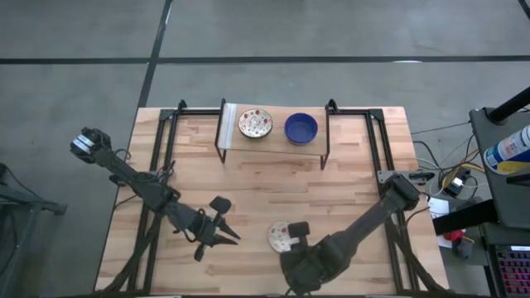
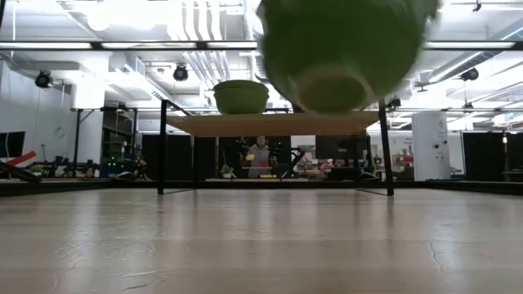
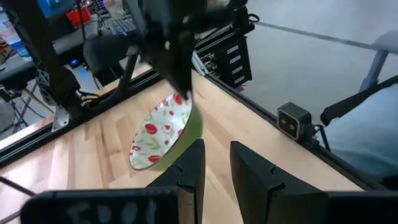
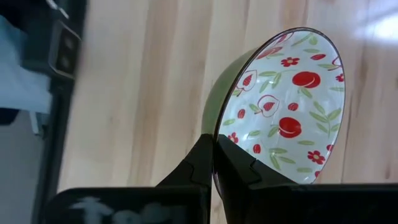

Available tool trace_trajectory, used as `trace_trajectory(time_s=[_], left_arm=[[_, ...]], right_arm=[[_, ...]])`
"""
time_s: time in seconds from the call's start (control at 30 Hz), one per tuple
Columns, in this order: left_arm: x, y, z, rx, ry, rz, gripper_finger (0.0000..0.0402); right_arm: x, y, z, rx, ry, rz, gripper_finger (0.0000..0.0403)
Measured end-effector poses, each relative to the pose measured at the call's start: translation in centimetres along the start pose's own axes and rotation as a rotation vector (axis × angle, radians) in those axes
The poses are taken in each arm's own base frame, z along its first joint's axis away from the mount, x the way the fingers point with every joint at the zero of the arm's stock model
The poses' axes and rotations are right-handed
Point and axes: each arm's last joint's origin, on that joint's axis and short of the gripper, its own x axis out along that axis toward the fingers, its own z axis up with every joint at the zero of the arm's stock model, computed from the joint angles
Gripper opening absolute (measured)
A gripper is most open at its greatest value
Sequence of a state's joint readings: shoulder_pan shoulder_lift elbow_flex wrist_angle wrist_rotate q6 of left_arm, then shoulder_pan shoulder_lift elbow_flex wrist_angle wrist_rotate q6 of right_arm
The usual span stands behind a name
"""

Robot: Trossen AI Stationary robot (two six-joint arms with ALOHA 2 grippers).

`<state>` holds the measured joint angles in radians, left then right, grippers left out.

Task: Pick & Place Mini bowls
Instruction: Stack the red patterned bowl on the red patterned bowl on the shelf

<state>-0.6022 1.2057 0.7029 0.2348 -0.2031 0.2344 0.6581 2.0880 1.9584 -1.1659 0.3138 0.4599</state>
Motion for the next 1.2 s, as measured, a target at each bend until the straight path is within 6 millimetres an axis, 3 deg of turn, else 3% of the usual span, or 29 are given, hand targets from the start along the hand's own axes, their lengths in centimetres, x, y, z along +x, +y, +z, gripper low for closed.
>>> trace_trajectory(time_s=[0.3,0.53,0.93,1.2], left_arm=[[0.1,2.0,0.7,-0.098,0.112,0.04,0.0072],[0.4,2.0,0.9,-0.105,0.14,0.027,0.0072],[4.5,1.1,1.0,-0.071,0.237,-0.01,0.0072],[4.4,1.5,2.2,-0.061,0.253,0.01,0.0072]], right_arm=[[-1.9,-0.7,2.3,-0.087,-0.136,0.046,0.0008],[-1.7,-0.9,2.4,-0.108,-0.142,0.044,0.0008],[-1.6,-1.0,2.7,-0.119,-0.157,0.056,0.0008],[-1.7,-1.0,2.6,-0.113,-0.152,0.077,0.0008]])
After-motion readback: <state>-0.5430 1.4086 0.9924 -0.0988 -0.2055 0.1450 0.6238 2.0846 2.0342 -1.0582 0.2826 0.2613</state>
